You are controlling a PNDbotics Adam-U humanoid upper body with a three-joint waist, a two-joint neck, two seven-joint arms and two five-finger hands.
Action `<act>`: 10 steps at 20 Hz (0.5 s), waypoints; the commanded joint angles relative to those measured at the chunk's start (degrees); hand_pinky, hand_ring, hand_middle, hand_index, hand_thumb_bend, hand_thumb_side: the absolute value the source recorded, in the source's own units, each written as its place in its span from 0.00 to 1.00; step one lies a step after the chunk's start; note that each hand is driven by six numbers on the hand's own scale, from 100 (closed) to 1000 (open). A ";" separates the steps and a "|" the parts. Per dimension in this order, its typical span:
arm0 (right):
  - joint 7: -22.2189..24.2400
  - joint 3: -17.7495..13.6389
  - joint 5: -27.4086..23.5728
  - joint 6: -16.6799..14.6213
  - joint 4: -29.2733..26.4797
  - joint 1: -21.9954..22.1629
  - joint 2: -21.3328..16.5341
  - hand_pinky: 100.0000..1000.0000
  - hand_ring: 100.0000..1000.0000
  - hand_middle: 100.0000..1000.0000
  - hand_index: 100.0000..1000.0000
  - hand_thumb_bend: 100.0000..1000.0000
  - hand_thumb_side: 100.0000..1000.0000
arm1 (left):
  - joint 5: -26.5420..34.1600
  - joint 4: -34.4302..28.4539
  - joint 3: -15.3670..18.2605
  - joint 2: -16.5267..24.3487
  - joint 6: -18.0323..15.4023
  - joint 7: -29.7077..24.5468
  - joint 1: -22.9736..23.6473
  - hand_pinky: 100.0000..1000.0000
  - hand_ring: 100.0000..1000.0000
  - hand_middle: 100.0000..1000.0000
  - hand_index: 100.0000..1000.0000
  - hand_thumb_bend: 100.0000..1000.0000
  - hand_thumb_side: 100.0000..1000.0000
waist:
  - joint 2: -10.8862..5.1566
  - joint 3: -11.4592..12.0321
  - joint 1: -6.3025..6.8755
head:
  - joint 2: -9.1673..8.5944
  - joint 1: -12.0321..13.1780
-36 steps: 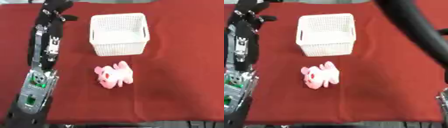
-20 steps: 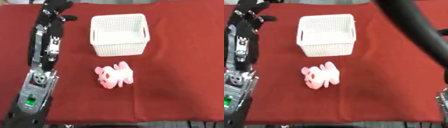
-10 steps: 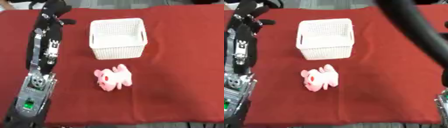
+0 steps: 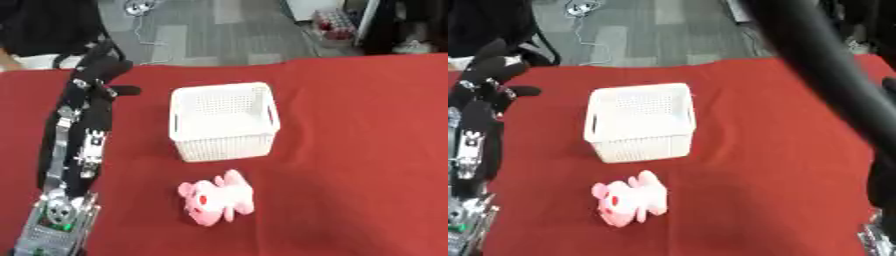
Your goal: Pick up objects on the table and place them in the box.
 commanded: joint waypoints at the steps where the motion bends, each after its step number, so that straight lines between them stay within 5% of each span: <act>1: 0.33 -0.33 -0.20 -0.09 -1.08 -0.03 -0.33 0.59 0.78 0.80 0.84 0.00 0.69 | -0.21 -1.10 -0.23 0.40 0.21 0.00 -0.33 0.62 0.83 0.92 0.86 0.00 0.77 | -0.79 -0.06 -0.12 | -1.91 0.06; 5: 0.55 -0.23 -0.20 -0.11 -1.08 -0.09 -0.36 0.59 0.78 0.80 0.84 0.00 0.69 | -0.25 -1.10 -0.32 0.44 0.21 -0.03 -0.42 0.62 0.83 0.92 0.86 0.00 0.77 | -0.51 -0.05 -0.15 | -2.39 -0.17; 10: 0.78 -0.06 -0.25 -0.20 -1.08 -0.17 -0.36 0.59 0.78 0.80 0.84 0.00 0.69 | -0.23 -1.10 -0.51 0.46 0.24 -0.10 -0.46 0.62 0.83 0.92 0.86 0.00 0.77 | -0.26 -0.10 -0.27 | -0.80 0.33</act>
